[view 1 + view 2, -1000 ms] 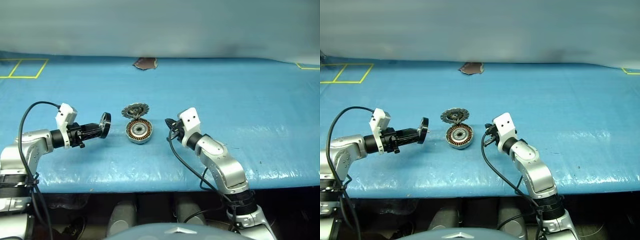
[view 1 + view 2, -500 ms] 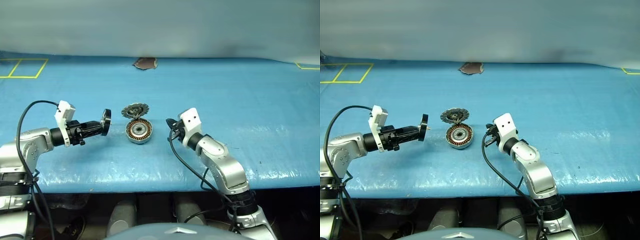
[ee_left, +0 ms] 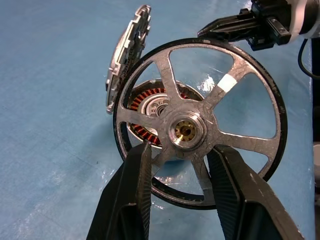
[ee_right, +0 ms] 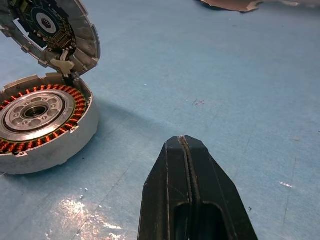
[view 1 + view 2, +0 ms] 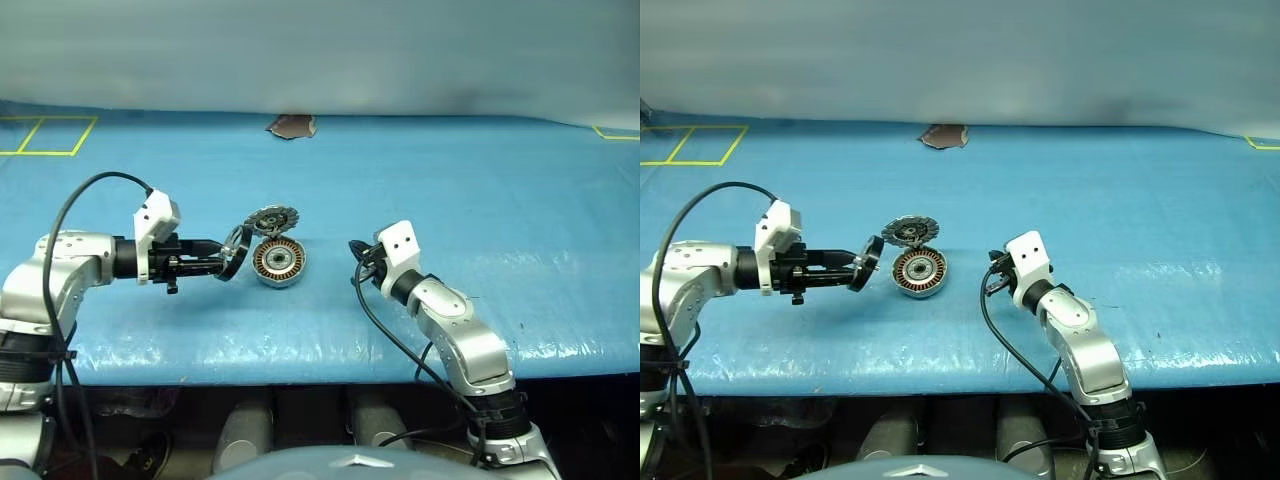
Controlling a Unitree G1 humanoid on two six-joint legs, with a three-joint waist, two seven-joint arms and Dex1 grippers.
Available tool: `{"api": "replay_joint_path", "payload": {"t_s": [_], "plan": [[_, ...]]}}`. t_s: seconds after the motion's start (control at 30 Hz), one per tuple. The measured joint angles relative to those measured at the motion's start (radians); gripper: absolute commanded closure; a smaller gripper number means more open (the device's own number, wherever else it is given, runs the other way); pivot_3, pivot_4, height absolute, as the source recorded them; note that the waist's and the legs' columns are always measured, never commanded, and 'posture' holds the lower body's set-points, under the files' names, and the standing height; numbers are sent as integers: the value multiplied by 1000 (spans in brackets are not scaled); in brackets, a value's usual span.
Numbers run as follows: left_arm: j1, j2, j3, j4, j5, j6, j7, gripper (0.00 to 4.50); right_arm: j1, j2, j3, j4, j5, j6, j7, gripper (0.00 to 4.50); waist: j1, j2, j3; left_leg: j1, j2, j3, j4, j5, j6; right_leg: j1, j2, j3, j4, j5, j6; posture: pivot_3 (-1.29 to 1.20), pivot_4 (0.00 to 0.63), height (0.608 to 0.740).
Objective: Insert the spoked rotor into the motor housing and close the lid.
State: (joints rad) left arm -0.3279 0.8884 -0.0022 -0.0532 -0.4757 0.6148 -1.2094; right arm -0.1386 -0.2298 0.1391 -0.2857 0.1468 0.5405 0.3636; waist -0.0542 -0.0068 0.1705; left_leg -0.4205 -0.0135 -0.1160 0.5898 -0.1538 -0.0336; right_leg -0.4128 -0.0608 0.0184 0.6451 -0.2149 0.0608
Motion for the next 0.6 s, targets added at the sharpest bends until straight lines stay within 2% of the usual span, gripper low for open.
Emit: {"api": "replay_joint_path", "payload": {"t_s": [0.23,0.6], "plan": [[-98,-51,-81,28,91,-65,28,3095,6,-2,0,-4,0,-9,7,4500,6,0,0,0,0,0,1,0,0,0,0,0,0,0,0,0,150,740],[-225,-155,-204,208,214,-206,-10,3095,69,-57,33,-56,49,-91,150,4500,11,-1,0,0,0,0,2,0,0,1,1,0,0,0,1,0,150,740]]}}
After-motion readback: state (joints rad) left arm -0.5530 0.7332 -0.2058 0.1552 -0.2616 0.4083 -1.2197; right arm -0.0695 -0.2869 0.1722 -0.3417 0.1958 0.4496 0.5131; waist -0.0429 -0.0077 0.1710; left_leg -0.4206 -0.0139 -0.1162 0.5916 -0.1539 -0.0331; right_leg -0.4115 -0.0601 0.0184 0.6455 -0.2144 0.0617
